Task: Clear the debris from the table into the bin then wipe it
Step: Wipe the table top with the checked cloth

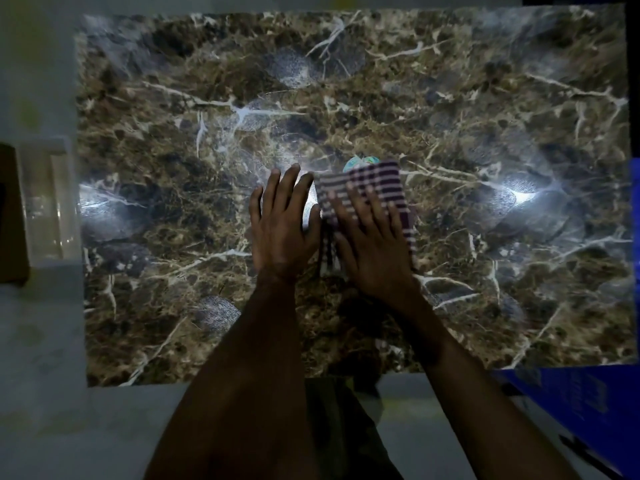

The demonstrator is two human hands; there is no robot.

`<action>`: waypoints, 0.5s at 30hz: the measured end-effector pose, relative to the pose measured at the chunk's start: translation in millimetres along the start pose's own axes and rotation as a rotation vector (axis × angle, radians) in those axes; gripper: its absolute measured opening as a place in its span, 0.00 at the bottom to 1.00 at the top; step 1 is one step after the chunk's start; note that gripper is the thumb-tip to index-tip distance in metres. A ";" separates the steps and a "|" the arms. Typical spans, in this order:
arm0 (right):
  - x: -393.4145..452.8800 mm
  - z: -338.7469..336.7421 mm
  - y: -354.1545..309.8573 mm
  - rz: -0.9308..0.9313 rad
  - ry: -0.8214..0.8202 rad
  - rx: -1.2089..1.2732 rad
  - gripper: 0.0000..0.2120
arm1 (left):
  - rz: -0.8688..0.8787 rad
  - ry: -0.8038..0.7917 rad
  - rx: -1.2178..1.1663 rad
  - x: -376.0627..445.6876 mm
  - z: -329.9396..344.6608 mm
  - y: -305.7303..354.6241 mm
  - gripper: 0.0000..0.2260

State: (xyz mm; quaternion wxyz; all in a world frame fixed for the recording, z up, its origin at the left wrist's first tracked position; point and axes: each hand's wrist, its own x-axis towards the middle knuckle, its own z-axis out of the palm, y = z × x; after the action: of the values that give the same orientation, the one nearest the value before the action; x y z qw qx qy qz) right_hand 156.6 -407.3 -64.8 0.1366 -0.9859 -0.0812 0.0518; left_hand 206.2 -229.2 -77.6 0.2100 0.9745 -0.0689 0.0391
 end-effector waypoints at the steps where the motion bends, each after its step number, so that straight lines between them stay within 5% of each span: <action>1: -12.5 -2.0 5.7 -0.015 -0.011 -0.010 0.28 | -0.002 -0.003 0.001 0.1 -0.6 1.1 0.22; 8: 36.6 -10.9 22.4 0.286 0.046 -0.001 0.27 | -0.015 -0.028 0.012 1.8 -1.9 0.0 0.23; 15: 32.9 -6.5 -0.8 0.002 0.015 0.002 0.27 | -0.012 -0.028 -0.024 2.6 -4.8 1.1 0.24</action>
State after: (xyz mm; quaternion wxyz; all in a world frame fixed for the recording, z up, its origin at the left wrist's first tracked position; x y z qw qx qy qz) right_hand 189.6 -402.5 -61.0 0.1383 -0.9862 -0.0793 0.0445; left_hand 208.3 -228.5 -72.5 0.2211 0.9727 -0.0664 0.0235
